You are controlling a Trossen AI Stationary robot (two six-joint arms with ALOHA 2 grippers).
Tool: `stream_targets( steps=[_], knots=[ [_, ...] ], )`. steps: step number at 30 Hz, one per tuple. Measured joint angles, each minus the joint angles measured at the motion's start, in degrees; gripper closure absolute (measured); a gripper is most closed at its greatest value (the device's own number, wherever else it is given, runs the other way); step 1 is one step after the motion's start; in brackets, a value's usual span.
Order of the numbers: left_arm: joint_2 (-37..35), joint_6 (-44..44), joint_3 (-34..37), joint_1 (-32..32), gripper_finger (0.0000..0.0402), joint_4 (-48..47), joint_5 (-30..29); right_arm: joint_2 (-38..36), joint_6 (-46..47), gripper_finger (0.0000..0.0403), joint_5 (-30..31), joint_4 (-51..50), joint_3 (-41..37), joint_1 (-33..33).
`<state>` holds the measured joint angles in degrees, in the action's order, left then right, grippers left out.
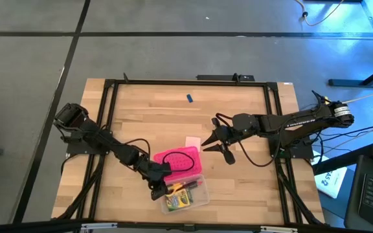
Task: Pack school essentials
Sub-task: Put the blue eraser into the pink supply box
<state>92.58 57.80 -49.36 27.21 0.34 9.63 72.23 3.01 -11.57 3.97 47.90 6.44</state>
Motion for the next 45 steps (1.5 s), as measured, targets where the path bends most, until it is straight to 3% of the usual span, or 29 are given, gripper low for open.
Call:
stream_targets(
  steps=[10,14,21,31,40,45],
  knots=[
    [0.00,1.19,0.00,-2.24,0.0318,0.09,2.80,-0.05,0.00,0.0304,0.00,-0.01,0.00,0.00],
    [-0.74,2.05,-0.08,-1.96,0.0317,0.34,0.47,-1.75,0.00,0.0304,0.27,-0.55,-0.07,0.00],
    [-3.68,2.51,-0.07,-1.54,0.0317,-0.14,-3.82,-6.83,1.49,0.0304,9.90,-10.83,-0.07,-0.07],
    [-11.99,3.63,-0.04,-2.87,0.0317,-10.07,-15.23,-5.70,11.70,0.0304,17.91,-38.40,12.85,-0.63],
    [-20.30,3.59,-0.02,-6.67,0.0317,-21.17,-28.39,-2.09,15.96,0.0304,17.76,-39.82,16.96,-3.44],
    [-21.83,3.54,-0.02,-9.30,0.0317,-22.91,-29.74,-0.23,16.13,0.0304,17.57,-39.16,16.96,-5.47]
  ],
)
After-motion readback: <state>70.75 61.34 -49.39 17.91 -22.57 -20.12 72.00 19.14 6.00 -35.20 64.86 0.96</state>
